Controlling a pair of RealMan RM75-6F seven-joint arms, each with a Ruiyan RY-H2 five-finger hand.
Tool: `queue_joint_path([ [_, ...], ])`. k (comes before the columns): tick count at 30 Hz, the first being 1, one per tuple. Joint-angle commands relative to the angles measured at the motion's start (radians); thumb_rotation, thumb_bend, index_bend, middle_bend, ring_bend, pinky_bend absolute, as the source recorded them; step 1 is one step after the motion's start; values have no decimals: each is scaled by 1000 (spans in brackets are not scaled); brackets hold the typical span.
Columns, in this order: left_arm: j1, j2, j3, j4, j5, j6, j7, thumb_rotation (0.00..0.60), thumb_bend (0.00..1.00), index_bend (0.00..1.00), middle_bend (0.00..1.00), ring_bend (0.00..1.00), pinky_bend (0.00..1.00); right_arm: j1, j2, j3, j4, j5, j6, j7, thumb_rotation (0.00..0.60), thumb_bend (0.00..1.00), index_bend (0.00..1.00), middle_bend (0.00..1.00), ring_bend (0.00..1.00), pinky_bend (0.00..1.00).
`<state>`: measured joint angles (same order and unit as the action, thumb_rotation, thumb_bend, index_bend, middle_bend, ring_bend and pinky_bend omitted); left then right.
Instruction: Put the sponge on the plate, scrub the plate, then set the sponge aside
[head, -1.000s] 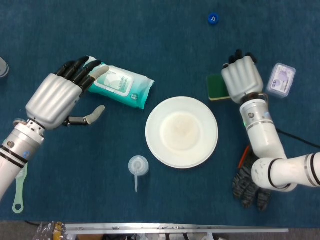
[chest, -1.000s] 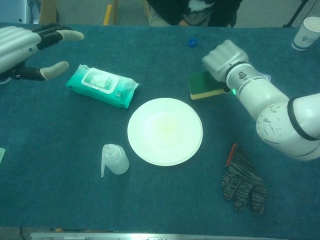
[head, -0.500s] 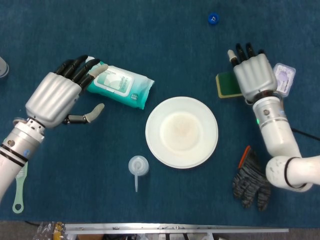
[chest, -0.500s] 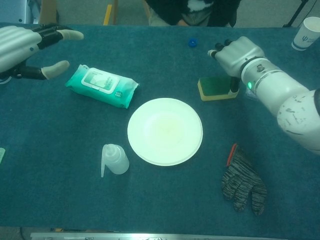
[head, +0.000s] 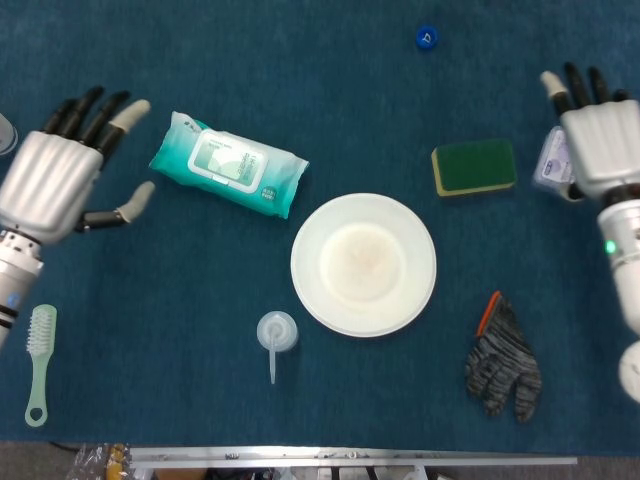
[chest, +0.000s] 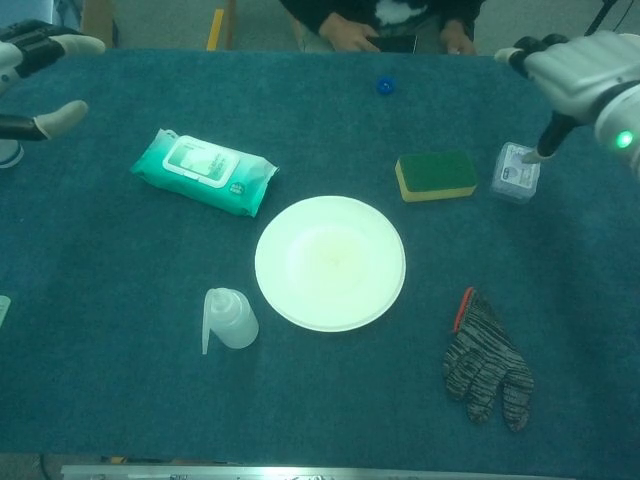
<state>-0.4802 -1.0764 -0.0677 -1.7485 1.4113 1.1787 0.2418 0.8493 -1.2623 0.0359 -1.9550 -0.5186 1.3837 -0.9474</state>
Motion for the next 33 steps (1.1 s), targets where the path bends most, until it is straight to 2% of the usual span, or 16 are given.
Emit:
queue_joint_path([
  [1,26,13,0,4,-34,22,34,80,328,27,43,0,91,-95,68,-31,-39,-100,56,118,568,13,0,0,0,269],
  [7,87,17,8,6,-71,101,96,58,327,11,29,0,54,-231,136,-80,-46,-241,117,276,575,43,0,0,0,269],
  [16,192,41,35,-32,-70,218,86,56,328,10,29,0,54,-404,204,-134,-44,-450,211,441,574,45,0,0,0,269],
  [26,279,52,66,-56,-2,317,73,53,328,10,31,0,54,-531,244,-175,-72,-616,260,485,572,43,0,0,0,268],
  [33,311,55,72,-80,43,355,82,57,327,10,32,0,54,-575,265,-168,-85,-704,257,498,568,42,0,0,0,269],
])
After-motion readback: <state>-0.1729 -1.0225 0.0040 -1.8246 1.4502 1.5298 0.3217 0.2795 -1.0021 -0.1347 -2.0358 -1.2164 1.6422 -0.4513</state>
